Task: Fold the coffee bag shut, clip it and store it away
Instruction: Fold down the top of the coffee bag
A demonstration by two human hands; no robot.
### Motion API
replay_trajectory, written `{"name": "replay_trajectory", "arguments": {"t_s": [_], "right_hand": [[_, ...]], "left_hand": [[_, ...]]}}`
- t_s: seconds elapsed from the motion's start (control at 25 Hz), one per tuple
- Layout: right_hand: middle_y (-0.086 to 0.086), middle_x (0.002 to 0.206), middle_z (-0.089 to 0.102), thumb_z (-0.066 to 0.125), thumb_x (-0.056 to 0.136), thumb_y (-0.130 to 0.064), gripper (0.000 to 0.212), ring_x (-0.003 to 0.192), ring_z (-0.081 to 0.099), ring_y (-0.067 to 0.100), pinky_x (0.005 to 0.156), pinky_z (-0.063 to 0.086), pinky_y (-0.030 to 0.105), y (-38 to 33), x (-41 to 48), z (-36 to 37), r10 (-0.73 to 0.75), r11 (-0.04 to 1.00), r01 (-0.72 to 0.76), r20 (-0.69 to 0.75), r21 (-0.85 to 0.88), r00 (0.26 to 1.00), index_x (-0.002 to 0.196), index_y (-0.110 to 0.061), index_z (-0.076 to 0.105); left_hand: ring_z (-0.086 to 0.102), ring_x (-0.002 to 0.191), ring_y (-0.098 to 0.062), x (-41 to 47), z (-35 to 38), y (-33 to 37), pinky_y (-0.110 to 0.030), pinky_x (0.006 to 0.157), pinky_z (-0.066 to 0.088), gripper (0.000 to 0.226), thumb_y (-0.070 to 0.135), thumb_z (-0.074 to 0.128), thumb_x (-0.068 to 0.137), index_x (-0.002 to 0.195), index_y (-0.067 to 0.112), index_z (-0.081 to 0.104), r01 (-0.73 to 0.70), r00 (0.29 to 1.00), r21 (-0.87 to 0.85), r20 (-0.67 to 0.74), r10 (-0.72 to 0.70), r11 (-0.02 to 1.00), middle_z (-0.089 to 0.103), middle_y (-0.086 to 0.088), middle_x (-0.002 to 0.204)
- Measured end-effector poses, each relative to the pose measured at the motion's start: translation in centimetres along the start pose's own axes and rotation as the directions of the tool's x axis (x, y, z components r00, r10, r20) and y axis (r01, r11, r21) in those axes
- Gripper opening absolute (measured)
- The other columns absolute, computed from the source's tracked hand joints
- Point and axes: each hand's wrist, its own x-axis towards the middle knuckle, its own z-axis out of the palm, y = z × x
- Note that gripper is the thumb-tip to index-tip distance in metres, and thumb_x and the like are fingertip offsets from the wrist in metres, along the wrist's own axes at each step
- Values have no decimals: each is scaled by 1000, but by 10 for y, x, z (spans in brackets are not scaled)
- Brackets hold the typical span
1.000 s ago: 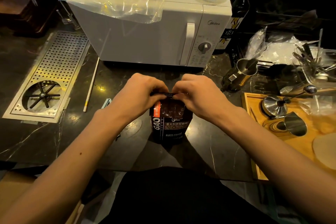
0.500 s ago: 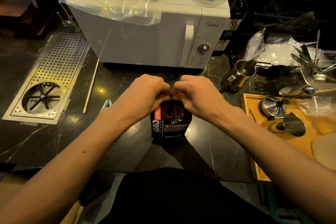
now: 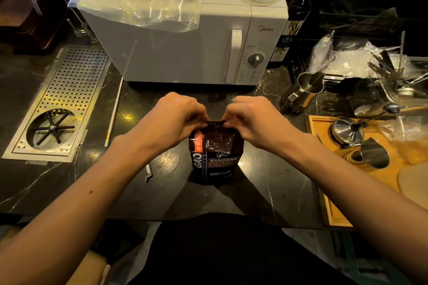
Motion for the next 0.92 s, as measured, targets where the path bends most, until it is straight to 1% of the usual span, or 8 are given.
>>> {"name": "replay_trajectory", "arguments": {"t_s": [0.12,0.24,0.44,0.52,0.6,0.76,0.84,0.92], "right_hand": [[1,78,64,75,82,-23,12,72,57,13,65,50,32,3,-1,-1,34,999,-34,-59,-5,998,82,-12,71],[-3,75,61,76,80,-31,21,71,58,14,64,47,27,8,-2,-4,105,994,-104,-75,16,992,77,-13,69],[1,81,67,74,84,-19,9,75,60,13,67,43,21,14,-3,-6,116,991,-113,-49,74,992,87,-10,73],[2,82,67,74,83,-14,6,76,61,14,68,45,21,17,-6,-4,117,990,-110,-74,91,990,88,-11,74],[1,81,66,74,82,-12,4,75,60,14,68,47,22,18,-8,0,124,988,-113,-114,101,986,87,-11,73],[2,80,69,76,81,-13,5,75,62,14,68,51,26,19,-11,9,183,971,-142,-213,194,960,86,-12,74],[0,82,71,75,82,-16,7,78,65,14,71,54,29,18,-14,14,258,932,-172,-253,318,932,88,-14,74],[-2,86,72,74,83,-17,10,82,68,13,76,57,33,18,-20,21,361,861,-220,-245,459,900,93,-16,73]], "left_hand": [[67,82,-13,-4,3,-3,-30,76,56,12,19,72,84,96,17,75,25,999,-35,-38,-26,999,72,1,87],[66,83,-12,-5,8,-6,-27,77,55,14,20,71,85,98,17,73,41,998,-40,-50,-43,998,71,2,89],[65,83,-8,-6,11,-10,-18,77,51,15,19,72,84,99,16,74,54,995,-81,-83,-60,995,72,2,90],[65,82,-4,-6,13,-11,-11,76,50,16,21,73,82,97,17,74,99,988,-165,-100,-117,981,71,5,89],[67,85,-1,-9,17,-12,-8,74,51,16,23,75,80,96,19,73,188,968,-343,-92,-232,921,71,10,88],[68,90,-3,-20,39,-14,-15,75,55,16,25,75,81,97,24,72,287,921,-551,-66,-385,783,72,11,92],[69,87,-8,-21,48,-14,-22,75,58,13,23,74,82,95,21,73,307,890,-603,-93,-447,736,73,7,91],[70,86,-12,-20,53,-16,-30,77,59,13,21,75,82,94,17,75,317,869,-621,-113,-482,717,74,3,90]]}}
